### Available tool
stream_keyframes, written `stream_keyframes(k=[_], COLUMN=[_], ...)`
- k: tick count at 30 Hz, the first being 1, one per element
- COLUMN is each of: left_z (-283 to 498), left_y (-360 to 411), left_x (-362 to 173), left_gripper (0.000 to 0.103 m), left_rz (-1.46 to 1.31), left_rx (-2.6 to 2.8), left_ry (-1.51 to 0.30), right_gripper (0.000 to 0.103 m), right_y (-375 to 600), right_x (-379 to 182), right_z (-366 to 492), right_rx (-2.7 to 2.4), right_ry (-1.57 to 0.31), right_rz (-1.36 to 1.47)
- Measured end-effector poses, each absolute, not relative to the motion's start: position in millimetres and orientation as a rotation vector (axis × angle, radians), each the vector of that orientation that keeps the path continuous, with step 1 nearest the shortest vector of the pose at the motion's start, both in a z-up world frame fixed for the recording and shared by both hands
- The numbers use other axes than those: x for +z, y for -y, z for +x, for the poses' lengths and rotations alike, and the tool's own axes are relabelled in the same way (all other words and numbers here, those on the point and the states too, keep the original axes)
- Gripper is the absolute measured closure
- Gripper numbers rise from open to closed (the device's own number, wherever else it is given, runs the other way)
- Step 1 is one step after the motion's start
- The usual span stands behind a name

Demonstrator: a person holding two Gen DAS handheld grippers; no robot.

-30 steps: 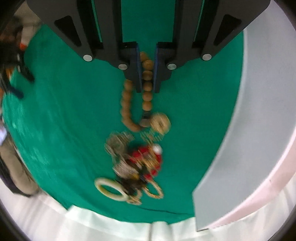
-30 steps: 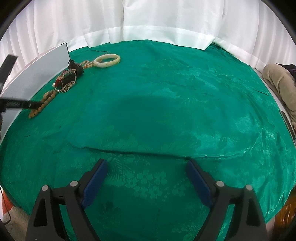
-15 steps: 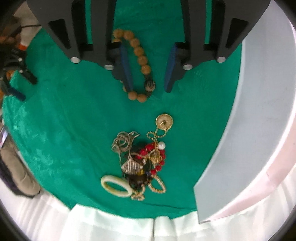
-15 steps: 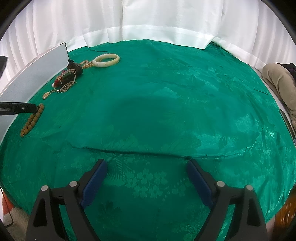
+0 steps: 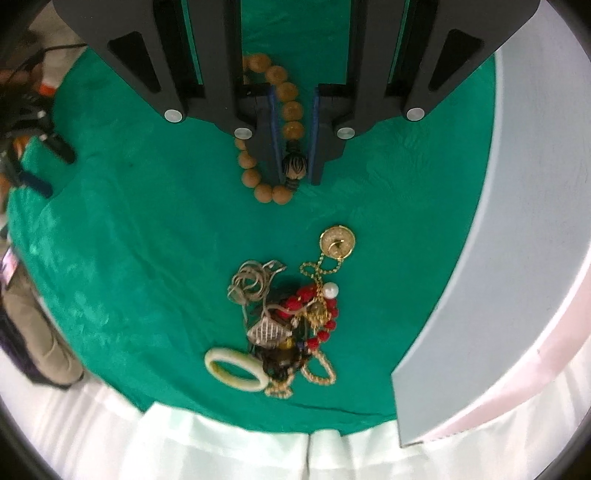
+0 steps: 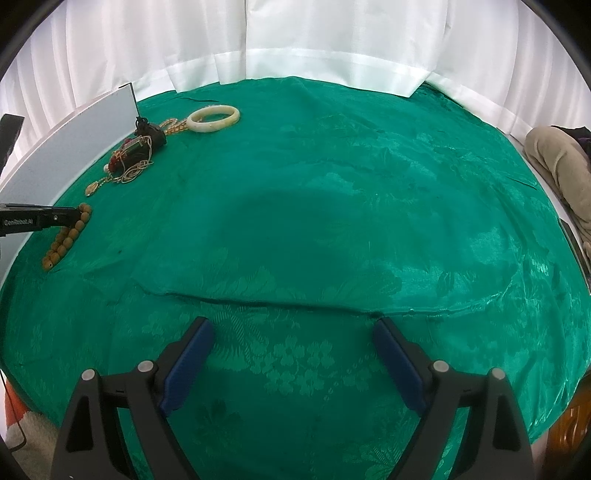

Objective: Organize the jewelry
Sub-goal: 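Lift the wooden bead bracelet with the left tool while the right tool grasps the white jade bangle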

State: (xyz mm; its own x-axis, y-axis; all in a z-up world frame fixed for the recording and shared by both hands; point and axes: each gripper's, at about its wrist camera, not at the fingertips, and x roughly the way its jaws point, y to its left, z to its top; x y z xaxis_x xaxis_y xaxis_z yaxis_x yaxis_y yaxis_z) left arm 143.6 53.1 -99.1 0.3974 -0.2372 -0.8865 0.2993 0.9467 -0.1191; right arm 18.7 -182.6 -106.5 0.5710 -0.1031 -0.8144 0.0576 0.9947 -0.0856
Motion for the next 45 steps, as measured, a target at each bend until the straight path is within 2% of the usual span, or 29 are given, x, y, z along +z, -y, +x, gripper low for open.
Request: stream_keyframes(k=[11, 18, 29, 35, 40, 45], left_z=[108.6, 92.7, 81.8, 83.0, 82.6, 84.3], left_y=[-65.9, -76.6, -94.0, -105.7, -117.0, -123.0], left_x=[-20.5, 8.4, 11.5, 10.0, 13.7, 8.7], left_gripper=[0.092, 0.092, 0.092, 0.092, 0.092, 0.092], left_rz=[-0.096, -0.137, -0.148, -0.174, -0.185, -0.205], left_rx=[-0.377, -0.382, -0.336, -0.311, -0.284, -0.270], left_ry=[-0.955, -0.906, -0.908, -0.912, -0.897, -0.903], right_gripper=[0.012, 0.012, 0.012, 0.012, 0.012, 0.015], right_y=[182.6, 182.5, 187.1, 194.3, 229.0, 235.0], right_x=[-106.3, -106.6, -99.1, -66.8, -25.3, -21.5], right_z=[18.4, 18.6, 31.6, 54.2, 105.1, 173.5], right_rx=[-0.095, -0.094, -0.039, 0.058, 0.086, 0.107], right_ry=[-0.958, -0.961, -1.045, -1.015, -0.963, -1.044], right_rz=[-0.051, -0.051, -0.025, 0.016, 0.144, 0.223])
